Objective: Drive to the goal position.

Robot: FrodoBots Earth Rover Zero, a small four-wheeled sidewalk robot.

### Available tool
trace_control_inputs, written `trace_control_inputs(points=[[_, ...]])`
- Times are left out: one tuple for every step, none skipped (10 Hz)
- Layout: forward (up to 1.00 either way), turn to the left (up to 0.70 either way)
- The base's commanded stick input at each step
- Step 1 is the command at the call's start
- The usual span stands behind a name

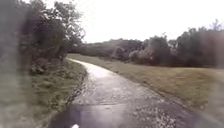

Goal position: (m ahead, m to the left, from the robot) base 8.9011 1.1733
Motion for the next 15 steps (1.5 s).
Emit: trace_control_inputs(points=[[0.70,0.00],[0.70,0.00],[0.70,0.00],[0.70,0.00],[0.70,0.00],[0.70,0.00],[0.70,0.01],[0.70,0.03],[0.70,0.15],[0.70,0.08],[0.70,0.01],[0.70,0.00],[0.70,0.00],[0.70,0.00],[0.70,0.00]])
